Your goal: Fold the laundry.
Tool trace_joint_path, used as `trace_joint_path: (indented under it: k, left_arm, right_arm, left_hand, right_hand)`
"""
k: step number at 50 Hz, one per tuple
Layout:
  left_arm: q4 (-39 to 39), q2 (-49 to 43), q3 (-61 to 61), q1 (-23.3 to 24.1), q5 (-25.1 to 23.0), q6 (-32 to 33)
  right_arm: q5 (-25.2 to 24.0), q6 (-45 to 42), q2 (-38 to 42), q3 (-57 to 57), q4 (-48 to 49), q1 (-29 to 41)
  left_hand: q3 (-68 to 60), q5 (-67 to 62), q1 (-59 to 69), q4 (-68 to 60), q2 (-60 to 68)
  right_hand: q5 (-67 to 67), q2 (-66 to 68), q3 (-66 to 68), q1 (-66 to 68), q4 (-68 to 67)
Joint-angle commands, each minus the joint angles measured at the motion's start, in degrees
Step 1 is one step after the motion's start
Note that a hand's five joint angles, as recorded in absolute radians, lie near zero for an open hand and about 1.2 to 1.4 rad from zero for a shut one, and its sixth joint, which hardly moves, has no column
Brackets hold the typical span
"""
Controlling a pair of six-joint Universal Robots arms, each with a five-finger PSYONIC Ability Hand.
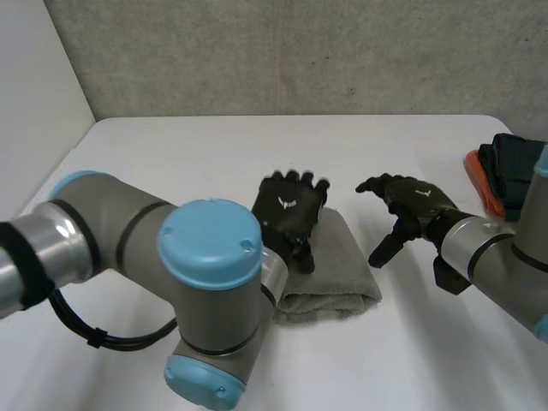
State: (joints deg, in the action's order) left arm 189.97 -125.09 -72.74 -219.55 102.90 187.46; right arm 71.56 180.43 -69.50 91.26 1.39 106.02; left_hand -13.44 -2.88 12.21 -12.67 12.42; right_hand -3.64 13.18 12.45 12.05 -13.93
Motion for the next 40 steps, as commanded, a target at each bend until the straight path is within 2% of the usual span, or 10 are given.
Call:
trace_joint_path:
  k: [1, 9, 16, 19, 25, 31, 35, 36, 40]
  left_arm:
    - [-7.41, -2.62, 0.06, -1.23, 1.86, 0.45]
    - [-8.56, -2.62, -2.49, -4.66, 2.22, 0.81]
    - [-9.62, -3.41, -3.46, -4.75, 1.25, 0.72]
    - [-9.62, -3.32, -3.55, -5.01, -0.07, 0.63]
    - [-9.62, -0.96, -3.55, -5.37, -5.51, 0.72]
    - [-9.62, 7.83, -2.67, -7.30, -10.78, 0.63]
    - [-10.40, 12.23, -1.09, -8.62, -17.55, 0.45]
    - [-11.45, 13.54, -0.74, -9.23, -20.78, 0.45]
    - [-15.05, 16.44, 0.31, -11.60, -27.12, 0.37]
  right_arm:
    - [-0.63, -3.07, 6.30, -3.54, -0.94, 2.17]
    - [-1.42, -6.75, 11.84, -6.01, -2.00, 6.75]
    - [0.60, -17.74, 14.39, -7.24, -2.44, 7.10]
    - [2.97, -20.99, 13.78, -7.33, -2.70, 7.19]
    - [7.10, -22.58, 9.22, -5.75, -1.83, 7.54]
    - [7.54, -21.97, 1.22, 0.48, 5.19, 10.00]
    - [7.81, -21.97, -3.27, 7.51, 11.43, 11.84]
    - [7.81, -21.97, -3.71, 8.83, 12.49, 12.37]
    - [8.07, -21.44, -3.81, 14.81, 16.54, 15.35]
  left_hand:
    - [0.88, 0.31, 0.36, 0.10, 0.15]
    - [0.71, 0.14, 0.52, -0.07, 0.32]
    - [1.55, 0.98, -0.32, 0.77, -0.52]
    - [1.72, 1.15, -0.49, 0.94, -0.69]
    - [0.88, 0.31, 0.35, 0.10, 0.15]
    - [0.88, 0.31, 0.36, 0.10, 0.15]
    - [0.20, -0.36, 1.03, -0.57, 0.82]
    - [0.04, -0.53, 1.20, -0.74, 0.99]
    - [0.03, -0.53, 1.20, -0.75, 0.99]
  right_hand:
    - [3.64, -3.18, -2.45, -2.05, 3.93]
    - [3.64, -3.18, -2.45, -2.05, 3.93]
    - [3.64, -3.18, -2.45, -2.05, 3.93]
    - [3.64, -3.18, -2.45, -2.05, 3.93]
    - [3.64, -3.18, -2.45, -2.05, 3.93]
    - [3.64, -3.18, -2.45, -2.05, 3.93]
    - [3.64, -3.18, -2.45, -2.05, 3.93]
    - [3.64, -3.18, -2.45, -2.05, 3.93]
    - [3.64, -3.18, -2.45, -2.05, 3.93]
